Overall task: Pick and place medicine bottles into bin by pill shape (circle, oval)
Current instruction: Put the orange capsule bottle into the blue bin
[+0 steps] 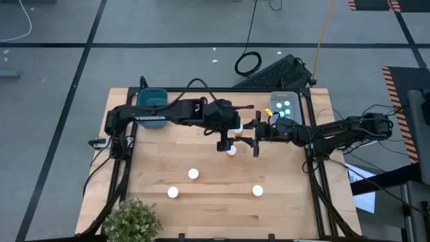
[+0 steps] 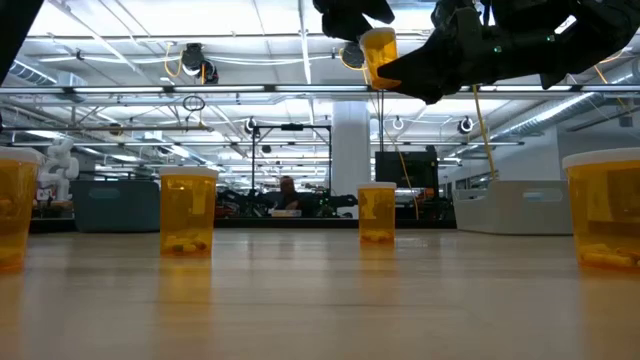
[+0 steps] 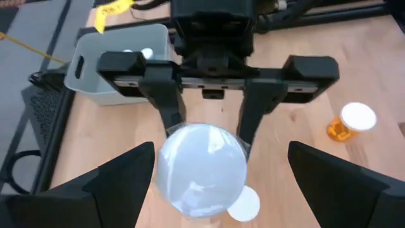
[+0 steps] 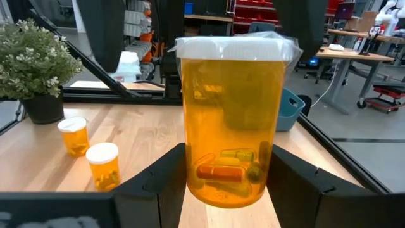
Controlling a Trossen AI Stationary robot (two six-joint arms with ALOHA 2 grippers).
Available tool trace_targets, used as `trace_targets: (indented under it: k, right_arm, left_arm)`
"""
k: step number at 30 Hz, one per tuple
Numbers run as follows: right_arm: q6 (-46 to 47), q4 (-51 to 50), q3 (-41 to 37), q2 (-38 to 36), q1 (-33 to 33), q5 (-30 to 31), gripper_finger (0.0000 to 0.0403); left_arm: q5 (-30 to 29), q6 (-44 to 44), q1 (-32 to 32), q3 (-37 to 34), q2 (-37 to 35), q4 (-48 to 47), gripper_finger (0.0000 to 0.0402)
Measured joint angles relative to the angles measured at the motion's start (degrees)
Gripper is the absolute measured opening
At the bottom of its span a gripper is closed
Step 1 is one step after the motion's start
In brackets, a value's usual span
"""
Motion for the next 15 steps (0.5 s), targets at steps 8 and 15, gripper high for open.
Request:
trace_targets:
  k: [8, 15]
  right_arm:
    - [-0.22, -0.48, 0.00, 0.02, -0.02, 0.00, 0.0180]
    - [-0.44, -0.44, 0.00, 0.00, -0.02, 0.00, 0.0180]
  left_arm:
    - [1.75, 0.50, 0.22, 0.01, 0.86, -0.43, 0.0367]
    - [0.49, 0.03, 0.22, 0.02, 0.57, -1.22, 0.0343]
